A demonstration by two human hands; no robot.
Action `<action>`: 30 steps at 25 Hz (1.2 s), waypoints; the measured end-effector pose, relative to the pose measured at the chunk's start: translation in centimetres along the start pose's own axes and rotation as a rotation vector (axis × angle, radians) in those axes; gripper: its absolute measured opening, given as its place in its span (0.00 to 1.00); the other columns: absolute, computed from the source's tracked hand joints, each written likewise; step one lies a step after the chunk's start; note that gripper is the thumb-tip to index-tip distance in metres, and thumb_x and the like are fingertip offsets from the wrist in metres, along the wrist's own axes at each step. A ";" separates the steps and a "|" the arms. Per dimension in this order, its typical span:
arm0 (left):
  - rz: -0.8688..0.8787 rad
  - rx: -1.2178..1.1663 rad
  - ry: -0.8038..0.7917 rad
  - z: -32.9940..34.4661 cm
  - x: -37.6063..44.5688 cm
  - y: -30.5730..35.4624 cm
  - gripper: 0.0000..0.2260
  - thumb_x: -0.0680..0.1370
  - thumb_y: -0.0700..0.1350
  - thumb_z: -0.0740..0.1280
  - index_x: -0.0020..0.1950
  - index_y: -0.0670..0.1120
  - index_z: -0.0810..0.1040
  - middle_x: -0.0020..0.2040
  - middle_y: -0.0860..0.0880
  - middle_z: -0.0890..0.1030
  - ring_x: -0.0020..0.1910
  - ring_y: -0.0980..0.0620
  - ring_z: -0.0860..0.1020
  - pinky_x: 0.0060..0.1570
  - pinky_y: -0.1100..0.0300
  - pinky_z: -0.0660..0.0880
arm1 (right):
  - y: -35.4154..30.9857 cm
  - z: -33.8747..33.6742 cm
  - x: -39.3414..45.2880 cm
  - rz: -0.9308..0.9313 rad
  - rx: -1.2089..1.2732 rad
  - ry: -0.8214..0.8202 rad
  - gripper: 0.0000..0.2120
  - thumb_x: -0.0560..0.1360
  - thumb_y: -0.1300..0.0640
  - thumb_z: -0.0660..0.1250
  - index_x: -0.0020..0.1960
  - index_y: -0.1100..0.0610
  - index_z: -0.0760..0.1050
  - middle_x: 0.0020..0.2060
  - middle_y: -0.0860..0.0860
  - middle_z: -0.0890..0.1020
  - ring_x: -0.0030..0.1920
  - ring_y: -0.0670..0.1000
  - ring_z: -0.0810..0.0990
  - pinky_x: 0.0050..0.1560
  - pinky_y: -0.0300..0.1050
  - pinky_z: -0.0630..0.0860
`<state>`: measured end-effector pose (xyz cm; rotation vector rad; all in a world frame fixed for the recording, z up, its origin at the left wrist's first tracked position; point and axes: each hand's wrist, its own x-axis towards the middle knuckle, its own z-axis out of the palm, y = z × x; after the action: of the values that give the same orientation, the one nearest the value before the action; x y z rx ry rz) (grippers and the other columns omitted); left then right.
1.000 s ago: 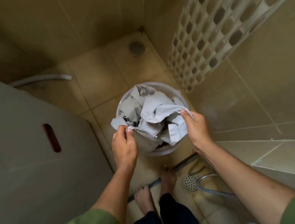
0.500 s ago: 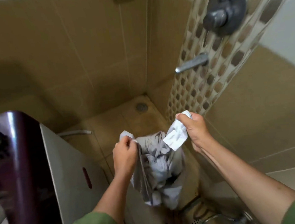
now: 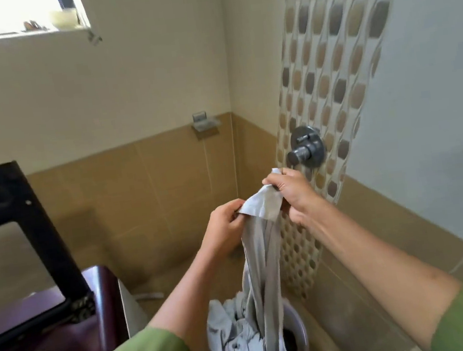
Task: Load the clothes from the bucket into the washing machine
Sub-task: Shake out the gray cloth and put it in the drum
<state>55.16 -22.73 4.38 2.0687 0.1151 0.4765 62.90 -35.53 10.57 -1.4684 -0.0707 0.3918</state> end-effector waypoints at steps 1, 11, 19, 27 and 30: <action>-0.001 0.008 -0.020 -0.3 0.1 0.6 0.16 0.73 0.41 0.61 0.30 0.60 0.73 0.26 0.60 0.71 0.27 0.61 0.66 0.29 0.65 0.61 | -0.6 -0.4 -0.3 0.014 -0.007 0.014 0.13 0.72 0.68 0.66 0.34 0.55 0.67 0.29 0.51 0.72 0.28 0.48 0.72 0.31 0.40 0.69; -0.098 -0.137 0.136 1.5 -2.3 6.2 0.11 0.78 0.34 0.59 0.42 0.40 0.81 0.35 0.49 0.78 0.35 0.54 0.71 0.35 0.56 0.67 | -3.0 -5.8 -5.5 0.050 -0.285 -0.182 0.07 0.76 0.64 0.63 0.47 0.57 0.80 0.38 0.53 0.81 0.30 0.46 0.81 0.30 0.39 0.74; -0.163 -0.132 0.070 -2.4 -1.8 11.2 0.12 0.77 0.46 0.70 0.42 0.37 0.76 0.33 0.48 0.73 0.33 0.51 0.69 0.36 0.57 0.65 | -5.2 -5.5 -8.6 -0.214 -0.526 -0.294 0.08 0.76 0.65 0.67 0.54 0.66 0.79 0.42 0.56 0.83 0.39 0.50 0.80 0.35 0.40 0.74; -0.121 -0.273 -0.089 -6.3 -4.6 13.5 0.05 0.78 0.42 0.68 0.51 0.41 0.75 0.39 0.46 0.79 0.36 0.56 0.76 0.40 0.63 0.73 | -5.5 -0.2 -11.7 -0.500 -0.551 -0.095 0.16 0.77 0.49 0.67 0.34 0.56 0.80 0.24 0.51 0.82 0.23 0.48 0.79 0.25 0.38 0.73; -0.150 -0.433 -0.108 -8.9 -5.9 13.8 0.03 0.79 0.41 0.67 0.50 0.42 0.76 0.43 0.41 0.78 0.43 0.47 0.76 0.43 0.54 0.74 | -6.1 2.2 -13.2 -0.556 -0.571 -0.051 0.19 0.76 0.45 0.67 0.30 0.52 0.77 0.21 0.49 0.78 0.21 0.44 0.75 0.24 0.36 0.69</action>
<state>44.81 -24.38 18.36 1.6425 0.0922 0.2675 51.26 -37.69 19.28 -1.9135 -0.6609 -0.0591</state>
